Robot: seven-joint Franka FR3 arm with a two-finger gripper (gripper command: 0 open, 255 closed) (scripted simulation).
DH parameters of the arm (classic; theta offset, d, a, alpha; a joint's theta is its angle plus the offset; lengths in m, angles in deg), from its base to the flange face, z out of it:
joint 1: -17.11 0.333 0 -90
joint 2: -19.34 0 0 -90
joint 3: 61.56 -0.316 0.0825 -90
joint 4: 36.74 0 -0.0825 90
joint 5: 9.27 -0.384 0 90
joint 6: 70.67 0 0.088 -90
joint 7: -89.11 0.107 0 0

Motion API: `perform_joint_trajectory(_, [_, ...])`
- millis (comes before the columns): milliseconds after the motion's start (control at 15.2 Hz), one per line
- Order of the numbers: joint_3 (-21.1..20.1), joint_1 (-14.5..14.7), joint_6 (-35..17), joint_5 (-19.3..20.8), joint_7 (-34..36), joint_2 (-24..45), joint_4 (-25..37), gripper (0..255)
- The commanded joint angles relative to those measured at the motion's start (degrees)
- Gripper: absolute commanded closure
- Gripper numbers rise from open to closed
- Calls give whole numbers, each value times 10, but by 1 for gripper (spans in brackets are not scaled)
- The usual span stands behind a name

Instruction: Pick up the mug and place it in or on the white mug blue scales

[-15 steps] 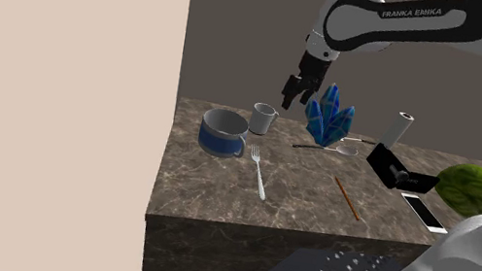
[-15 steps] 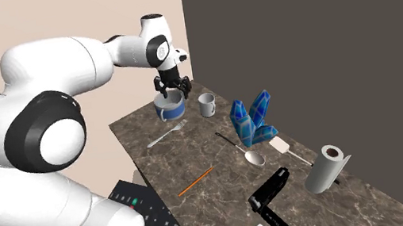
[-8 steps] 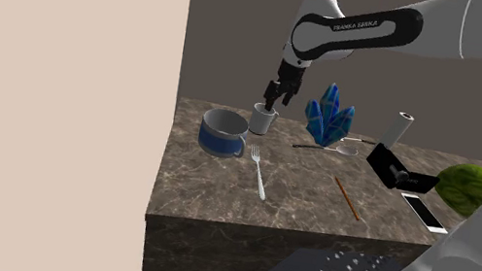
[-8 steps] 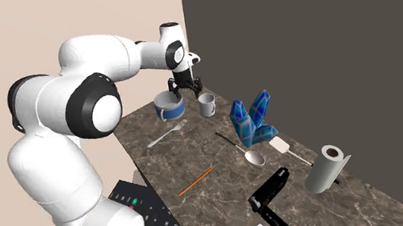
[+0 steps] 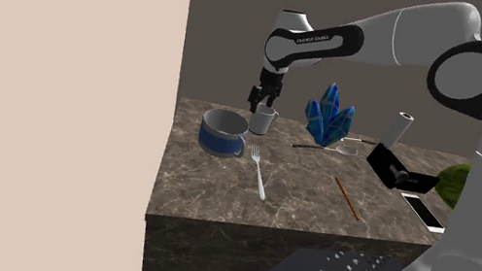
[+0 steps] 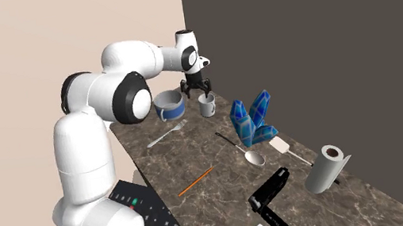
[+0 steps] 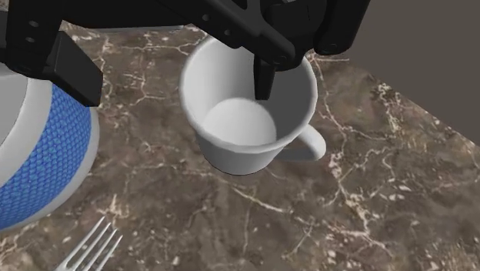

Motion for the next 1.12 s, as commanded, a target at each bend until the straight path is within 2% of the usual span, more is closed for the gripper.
perform_joint_trajectory(0, [0, 0, -6, 1, -1, 14, 8, 0])
perform_joint_trajectory(396, [1, -1, -47, 3, 0, 35, -13, 0])
perform_joint_trajectory(924, [1, -1, -47, 3, 0, 35, -13, 0])
perform_joint_trajectory(990, [1, -1, -47, 3, 0, 35, -13, 255])
perform_joint_trajectory(1056, [1, -1, -47, 3, 0, 35, -13, 255])
